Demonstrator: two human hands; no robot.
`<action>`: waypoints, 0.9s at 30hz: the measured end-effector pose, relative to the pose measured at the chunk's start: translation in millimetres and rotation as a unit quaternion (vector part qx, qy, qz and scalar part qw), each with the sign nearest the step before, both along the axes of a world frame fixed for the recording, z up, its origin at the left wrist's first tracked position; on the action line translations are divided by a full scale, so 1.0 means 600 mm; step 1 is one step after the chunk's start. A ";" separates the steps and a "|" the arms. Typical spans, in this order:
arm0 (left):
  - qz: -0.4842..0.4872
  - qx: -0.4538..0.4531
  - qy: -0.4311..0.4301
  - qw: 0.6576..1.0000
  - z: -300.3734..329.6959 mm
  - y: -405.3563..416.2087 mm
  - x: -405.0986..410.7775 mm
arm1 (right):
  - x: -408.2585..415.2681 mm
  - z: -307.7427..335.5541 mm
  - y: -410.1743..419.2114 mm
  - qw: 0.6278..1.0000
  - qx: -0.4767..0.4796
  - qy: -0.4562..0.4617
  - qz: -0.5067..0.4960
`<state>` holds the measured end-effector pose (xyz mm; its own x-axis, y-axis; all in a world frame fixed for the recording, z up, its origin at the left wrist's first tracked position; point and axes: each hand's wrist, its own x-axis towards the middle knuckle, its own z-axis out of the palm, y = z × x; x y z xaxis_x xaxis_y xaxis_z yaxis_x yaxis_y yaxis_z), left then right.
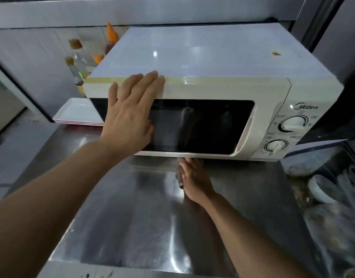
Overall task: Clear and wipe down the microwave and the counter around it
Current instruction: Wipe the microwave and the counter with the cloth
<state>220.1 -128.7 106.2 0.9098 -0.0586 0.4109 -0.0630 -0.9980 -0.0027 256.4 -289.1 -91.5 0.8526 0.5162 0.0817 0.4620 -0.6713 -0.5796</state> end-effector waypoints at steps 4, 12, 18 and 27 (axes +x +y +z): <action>0.010 -0.030 -0.007 0.999 -0.004 -0.003 0.001 | -0.047 -0.003 0.027 0.998 0.017 -0.027 0.050; -0.040 -0.005 -0.037 0.998 0.003 0.021 0.013 | -0.077 0.063 -0.023 0.993 -0.030 0.091 -0.068; -0.115 -0.017 -0.047 0.992 0.016 0.046 0.029 | -0.096 0.139 -0.032 0.931 0.171 0.100 -0.307; -0.207 -0.012 -0.054 0.977 0.040 0.100 0.043 | -0.095 0.278 0.000 0.811 0.264 -0.224 -0.472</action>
